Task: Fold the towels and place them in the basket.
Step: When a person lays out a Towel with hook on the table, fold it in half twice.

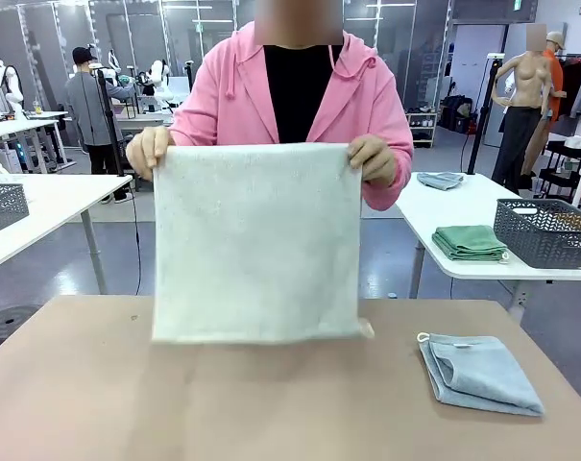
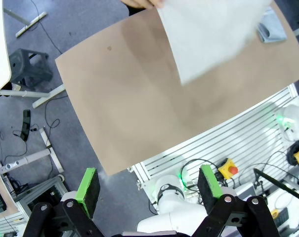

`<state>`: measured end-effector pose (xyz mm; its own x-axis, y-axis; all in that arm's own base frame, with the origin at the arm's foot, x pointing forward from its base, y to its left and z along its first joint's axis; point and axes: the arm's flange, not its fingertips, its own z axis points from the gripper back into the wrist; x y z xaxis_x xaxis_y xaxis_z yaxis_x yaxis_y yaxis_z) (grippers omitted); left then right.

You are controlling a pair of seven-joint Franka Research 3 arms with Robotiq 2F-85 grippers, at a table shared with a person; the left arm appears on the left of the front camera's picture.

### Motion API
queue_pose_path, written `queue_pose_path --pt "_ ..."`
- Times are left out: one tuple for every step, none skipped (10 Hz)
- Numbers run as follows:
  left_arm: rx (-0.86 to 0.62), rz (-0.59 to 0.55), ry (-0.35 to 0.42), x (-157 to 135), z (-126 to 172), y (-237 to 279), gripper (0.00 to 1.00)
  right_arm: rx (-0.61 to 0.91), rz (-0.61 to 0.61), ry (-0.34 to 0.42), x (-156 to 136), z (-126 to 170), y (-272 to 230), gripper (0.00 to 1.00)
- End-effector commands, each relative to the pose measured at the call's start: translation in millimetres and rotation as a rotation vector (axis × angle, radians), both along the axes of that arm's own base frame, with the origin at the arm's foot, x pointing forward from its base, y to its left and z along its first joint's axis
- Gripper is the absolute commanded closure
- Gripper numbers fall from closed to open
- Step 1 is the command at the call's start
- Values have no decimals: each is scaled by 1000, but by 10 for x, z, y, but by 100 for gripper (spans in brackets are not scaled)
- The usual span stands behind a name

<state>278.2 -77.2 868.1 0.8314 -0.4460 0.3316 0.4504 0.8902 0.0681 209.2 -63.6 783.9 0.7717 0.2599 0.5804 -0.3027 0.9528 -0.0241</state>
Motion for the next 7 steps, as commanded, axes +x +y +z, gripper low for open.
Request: queue_pose_path --pt "4 -10 0 -37 -11 21 0 -1 -14 0 -4 10 -6 0" --pt "4 -10 0 -37 -11 21 0 -1 -14 0 -4 10 -6 0" --pt "4 -10 0 -37 -11 21 0 -1 -14 0 -4 10 -6 0" --pt "4 -10 0 -37 -11 21 0 -1 -14 0 -4 10 -6 0" --pt "4 -10 0 -37 -11 21 0 -1 -14 0 -4 10 -6 0" --pt "4 -10 0 -37 -11 21 0 -1 -14 0 -4 10 -6 0" --pt "4 -10 0 -37 -11 21 0 -1 -14 0 -4 10 -6 0"
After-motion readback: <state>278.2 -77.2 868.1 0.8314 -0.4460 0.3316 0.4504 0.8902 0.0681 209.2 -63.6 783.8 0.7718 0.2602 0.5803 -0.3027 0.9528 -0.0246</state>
